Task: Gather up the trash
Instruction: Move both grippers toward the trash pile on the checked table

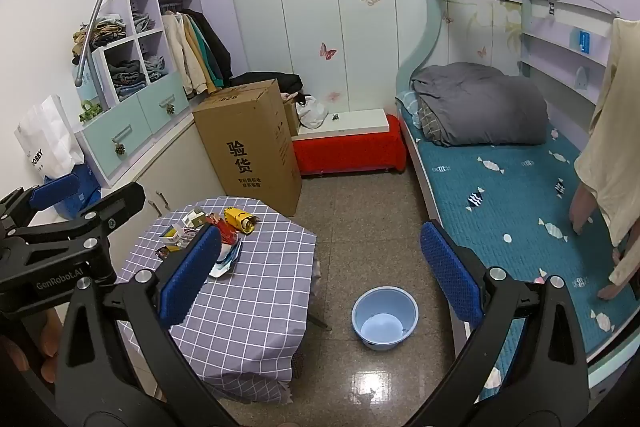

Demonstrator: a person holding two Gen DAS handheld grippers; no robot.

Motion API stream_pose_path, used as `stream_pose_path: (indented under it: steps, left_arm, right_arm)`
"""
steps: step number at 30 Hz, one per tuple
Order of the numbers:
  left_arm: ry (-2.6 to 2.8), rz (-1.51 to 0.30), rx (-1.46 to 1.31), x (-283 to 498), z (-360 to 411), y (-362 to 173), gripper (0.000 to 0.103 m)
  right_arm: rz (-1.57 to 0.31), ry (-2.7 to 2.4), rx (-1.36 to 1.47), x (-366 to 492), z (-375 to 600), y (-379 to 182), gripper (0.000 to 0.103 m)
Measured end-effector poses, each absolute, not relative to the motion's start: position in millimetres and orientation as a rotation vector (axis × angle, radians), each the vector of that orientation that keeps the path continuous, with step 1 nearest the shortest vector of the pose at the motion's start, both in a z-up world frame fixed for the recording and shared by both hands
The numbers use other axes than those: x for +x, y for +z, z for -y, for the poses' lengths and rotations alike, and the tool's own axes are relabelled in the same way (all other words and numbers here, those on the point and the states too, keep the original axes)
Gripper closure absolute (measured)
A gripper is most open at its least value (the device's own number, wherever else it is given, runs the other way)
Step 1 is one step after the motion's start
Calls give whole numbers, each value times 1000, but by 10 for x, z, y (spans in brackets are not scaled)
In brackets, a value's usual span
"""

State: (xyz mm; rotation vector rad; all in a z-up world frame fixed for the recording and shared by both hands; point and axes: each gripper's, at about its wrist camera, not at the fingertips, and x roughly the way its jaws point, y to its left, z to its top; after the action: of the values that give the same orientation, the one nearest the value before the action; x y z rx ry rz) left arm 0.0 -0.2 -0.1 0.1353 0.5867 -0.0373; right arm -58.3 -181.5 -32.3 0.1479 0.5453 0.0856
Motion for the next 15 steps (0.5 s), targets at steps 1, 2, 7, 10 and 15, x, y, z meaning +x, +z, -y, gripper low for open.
stream_pose_path:
  steps: [1,2,7,10,15]
  left_arm:
    - [-37,-589,137,1,3,-2,4]
    - [-37,-589,136,1,3,-1,4]
    - [-37,-590,137,3,2,-2,4]
    - [-36,-591,137,1,3,-2,4]
    - [-36,-593,138,3,3,-3,4]
  right_arm:
    - [-546,86,148,-582,1801,-333,6]
    - [-546,87,150,-583,1817,-325,6]
    - [-547,86,150,-582,1820,-325,6]
    - [-547,86,150,-585,1797,-320,6]
    - [-549,87,152,-583,1802,-321,6]
